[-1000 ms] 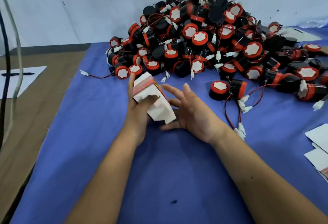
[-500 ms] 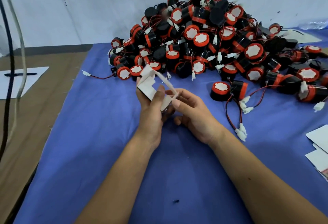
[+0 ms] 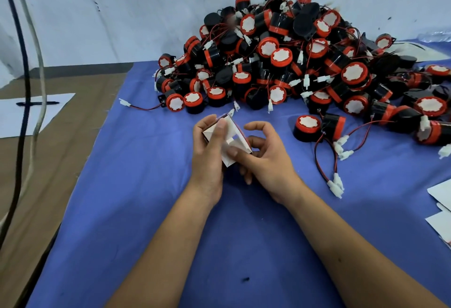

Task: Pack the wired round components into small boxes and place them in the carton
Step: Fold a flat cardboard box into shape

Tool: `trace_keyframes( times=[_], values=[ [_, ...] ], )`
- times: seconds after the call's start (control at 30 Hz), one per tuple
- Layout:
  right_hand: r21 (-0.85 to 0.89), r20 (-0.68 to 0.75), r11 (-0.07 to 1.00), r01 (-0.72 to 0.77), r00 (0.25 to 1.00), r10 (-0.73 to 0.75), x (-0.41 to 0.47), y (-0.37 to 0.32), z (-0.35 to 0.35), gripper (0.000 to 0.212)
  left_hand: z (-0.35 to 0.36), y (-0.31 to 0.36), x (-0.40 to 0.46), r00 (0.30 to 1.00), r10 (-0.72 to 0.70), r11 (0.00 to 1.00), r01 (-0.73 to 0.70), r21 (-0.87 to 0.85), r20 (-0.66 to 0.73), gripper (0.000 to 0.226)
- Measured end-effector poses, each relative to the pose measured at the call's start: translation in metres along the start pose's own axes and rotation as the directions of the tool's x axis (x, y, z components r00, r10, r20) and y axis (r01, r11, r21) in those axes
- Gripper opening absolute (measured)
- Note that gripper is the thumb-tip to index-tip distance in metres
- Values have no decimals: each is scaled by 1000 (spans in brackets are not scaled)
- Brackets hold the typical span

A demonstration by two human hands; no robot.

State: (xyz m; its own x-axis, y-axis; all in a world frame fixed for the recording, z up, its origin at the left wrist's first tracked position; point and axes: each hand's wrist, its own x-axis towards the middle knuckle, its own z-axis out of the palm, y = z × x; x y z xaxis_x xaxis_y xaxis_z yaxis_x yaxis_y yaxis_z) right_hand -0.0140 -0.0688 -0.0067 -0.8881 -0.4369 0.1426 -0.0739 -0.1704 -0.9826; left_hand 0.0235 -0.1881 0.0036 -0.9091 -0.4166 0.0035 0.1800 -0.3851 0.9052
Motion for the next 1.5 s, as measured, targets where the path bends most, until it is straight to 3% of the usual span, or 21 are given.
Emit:
trace_keyframes(
  times=[0.1, 0.23, 0.3, 0.37, 0.47, 0.57, 0.67, 0.87, 1.1, 1.17, 1.3, 1.4, 1.43, 1.5],
  values=[
    [80, 67, 997, 16, 998, -21, -3, -2, 3, 47, 3, -12, 1, 983, 144, 982, -128, 135, -115, 38],
    [250, 288, 968, -32, 957, -43, -7, -6, 4, 33, -9, -5, 8, 939, 293, 944, -254, 210, -182, 50],
    [178, 224, 983, -39, 974, -2, -6, -8, 3, 44, -16, 0, 11, 917, 385, 878, -327, 350, -108, 47],
    [25, 72, 999, -22, 997, 20, -3, -9, 0, 52, -18, 1, 11, 905, 422, 788, -389, 477, 41, 42],
    [-126, 9, 989, 81, 997, -81, 0, -2, -6, 33, -12, -6, 8, 908, 351, 741, -419, 525, 229, 47],
    [-177, -40, 976, 128, 990, -137, 1, 2, -7, 14, -6, -8, 3, 920, 318, 755, -392, 526, 230, 40],
    [-227, -86, 969, 95, 989, -117, 3, 3, -7, 21, -5, -8, 2, 940, 275, 807, -339, 483, 200, 39],
    [-240, -20, 966, 94, 995, -101, 5, 6, -7, 27, -8, -7, 4, 940, 300, 779, -340, 527, 163, 40],
    [-357, -105, 930, 85, 986, -131, 8, 9, -5, 25, -2, -9, -2, 894, 399, 656, -434, 618, 204, 32],
    [-306, -89, 947, 96, 988, -129, 8, 6, -4, 26, -3, -9, 0, 897, 401, 678, -428, 598, 187, 32],
    [-127, 20, 989, 80, 997, -78, 7, 1, -13, 30, -7, -4, 3, 937, 315, 845, -349, 406, 149, 38],
    [77, 109, 996, 37, 993, -45, 6, -1, -18, 29, -7, -5, 2, 946, 278, 873, -321, 366, 166, 41],
    [41, 81, 997, 70, 994, -74, 5, -2, -18, 27, -6, -6, 3, 948, 268, 869, -314, 382, 171, 41],
    [-336, -31, 915, 222, 969, -246, 5, 0, -17, 22, -8, -7, 6, 951, 249, 865, -304, 399, 185, 39]
  ],
)
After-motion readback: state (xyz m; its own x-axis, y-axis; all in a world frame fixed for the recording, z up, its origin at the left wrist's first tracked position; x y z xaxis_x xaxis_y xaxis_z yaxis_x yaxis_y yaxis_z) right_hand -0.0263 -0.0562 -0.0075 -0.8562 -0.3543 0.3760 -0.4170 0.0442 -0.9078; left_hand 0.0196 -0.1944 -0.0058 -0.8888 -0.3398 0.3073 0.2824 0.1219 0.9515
